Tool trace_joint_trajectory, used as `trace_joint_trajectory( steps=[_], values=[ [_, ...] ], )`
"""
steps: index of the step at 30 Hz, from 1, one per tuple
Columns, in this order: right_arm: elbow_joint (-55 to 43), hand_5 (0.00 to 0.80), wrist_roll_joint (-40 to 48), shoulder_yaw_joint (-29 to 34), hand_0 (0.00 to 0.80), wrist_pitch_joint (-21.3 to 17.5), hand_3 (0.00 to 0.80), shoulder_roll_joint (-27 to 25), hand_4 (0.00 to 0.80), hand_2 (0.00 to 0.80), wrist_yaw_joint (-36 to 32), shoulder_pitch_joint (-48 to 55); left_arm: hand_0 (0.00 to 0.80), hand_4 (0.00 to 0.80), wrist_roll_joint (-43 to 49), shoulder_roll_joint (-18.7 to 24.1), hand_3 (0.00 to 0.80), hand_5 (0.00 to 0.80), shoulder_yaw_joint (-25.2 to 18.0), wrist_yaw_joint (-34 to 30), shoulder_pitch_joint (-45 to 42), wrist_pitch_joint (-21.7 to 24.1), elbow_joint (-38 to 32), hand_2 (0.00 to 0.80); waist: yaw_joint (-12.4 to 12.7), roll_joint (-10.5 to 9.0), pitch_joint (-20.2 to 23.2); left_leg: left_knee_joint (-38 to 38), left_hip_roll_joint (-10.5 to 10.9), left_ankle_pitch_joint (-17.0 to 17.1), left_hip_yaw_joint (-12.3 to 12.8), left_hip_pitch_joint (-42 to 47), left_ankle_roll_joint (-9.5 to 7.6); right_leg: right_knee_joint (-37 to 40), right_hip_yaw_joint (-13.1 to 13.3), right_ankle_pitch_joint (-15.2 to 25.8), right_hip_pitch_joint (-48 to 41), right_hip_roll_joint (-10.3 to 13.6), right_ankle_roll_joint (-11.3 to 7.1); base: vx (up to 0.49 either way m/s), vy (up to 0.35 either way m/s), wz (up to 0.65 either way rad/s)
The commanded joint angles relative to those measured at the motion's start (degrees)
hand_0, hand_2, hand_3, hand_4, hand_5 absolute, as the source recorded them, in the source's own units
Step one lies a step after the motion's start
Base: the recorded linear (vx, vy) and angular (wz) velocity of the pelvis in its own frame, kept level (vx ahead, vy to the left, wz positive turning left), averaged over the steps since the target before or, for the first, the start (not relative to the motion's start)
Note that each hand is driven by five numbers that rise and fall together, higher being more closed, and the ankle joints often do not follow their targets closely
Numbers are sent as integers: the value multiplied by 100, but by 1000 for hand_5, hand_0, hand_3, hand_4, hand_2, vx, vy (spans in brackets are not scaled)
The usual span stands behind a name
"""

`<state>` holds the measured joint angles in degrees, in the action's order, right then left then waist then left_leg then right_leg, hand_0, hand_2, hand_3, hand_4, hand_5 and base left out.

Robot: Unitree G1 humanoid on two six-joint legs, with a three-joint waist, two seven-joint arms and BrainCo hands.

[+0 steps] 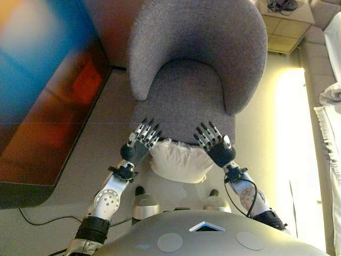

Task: Pick up the cushion and take it to the sofa

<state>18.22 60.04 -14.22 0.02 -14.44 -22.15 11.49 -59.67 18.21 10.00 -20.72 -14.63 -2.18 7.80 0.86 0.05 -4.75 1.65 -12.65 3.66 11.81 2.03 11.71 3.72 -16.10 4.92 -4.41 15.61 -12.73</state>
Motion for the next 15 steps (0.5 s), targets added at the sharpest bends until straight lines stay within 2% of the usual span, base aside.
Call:
trace_joint_trajectory(
  steps=[1, 3, 4, 9, 14, 15],
  values=[
    [233, 0, -2381, -39, 0, -1194, 0, -184, 0, 0, 1592, -418, 0, 0, 1817, 225, 0, 0, 31, 1513, 637, 939, 541, 0, 57, -83, -51, -714, 53, -183, -138, -446, -248, -772, -90, -285, 235, 302, -106, 15, 41, 11],
    [558, 0, -3577, -142, 0, -1251, 0, -354, 0, 0, 2615, -674, 0, 0, 2527, 302, 0, 0, 63, 2031, 897, 1110, 916, 0, 78, -103, -94, -786, 70, -223, -153, -491, -248, -769, -93, -252, 253, 346, -119, 17, 37, 11],
    [603, 0, -3645, -167, 0, -1237, 0, -399, 0, 0, 2729, -718, 0, 0, 2588, 321, 0, 0, 77, 2082, 936, 1119, 956, 0, 84, -107, -105, -801, 72, -231, -154, -502, -249, -767, -94, -243, 254, 356, -121, 13, 29, 9],
    [827, 0, -3361, -117, 0, -951, 0, -343, 0, 0, 3083, -849, 0, 0, 2955, 297, 0, 0, 216, 2236, 1152, 1223, 1414, 0, 100, -137, -262, -1106, 121, -360, -128, -758, -274, -777, 23, -154, 336, 507, -153, 5, 44, 3],
    [1015, 0, -3218, -68, 0, -1163, 0, -418, 0, 0, 3351, -1356, 0, 0, 2935, 343, 0, 0, 454, 2310, 1768, 1456, 1524, 0, 168, -101, -760, -1747, 233, -507, -156, -1695, -347, -1135, 117, 47, 964, 941, -113, -258, 86, 4],
    [1025, 0, -3219, -66, 0, -1170, 0, -422, 0, 0, 3356, -1380, 0, 0, 2931, 347, 0, 0, 460, 2316, 1791, 1458, 1524, 0, 177, -100, -773, -1797, 236, -522, -154, -1753, -358, -1192, 126, 36, 1017, 960, -108, -240, 89, -2]
  ],
)
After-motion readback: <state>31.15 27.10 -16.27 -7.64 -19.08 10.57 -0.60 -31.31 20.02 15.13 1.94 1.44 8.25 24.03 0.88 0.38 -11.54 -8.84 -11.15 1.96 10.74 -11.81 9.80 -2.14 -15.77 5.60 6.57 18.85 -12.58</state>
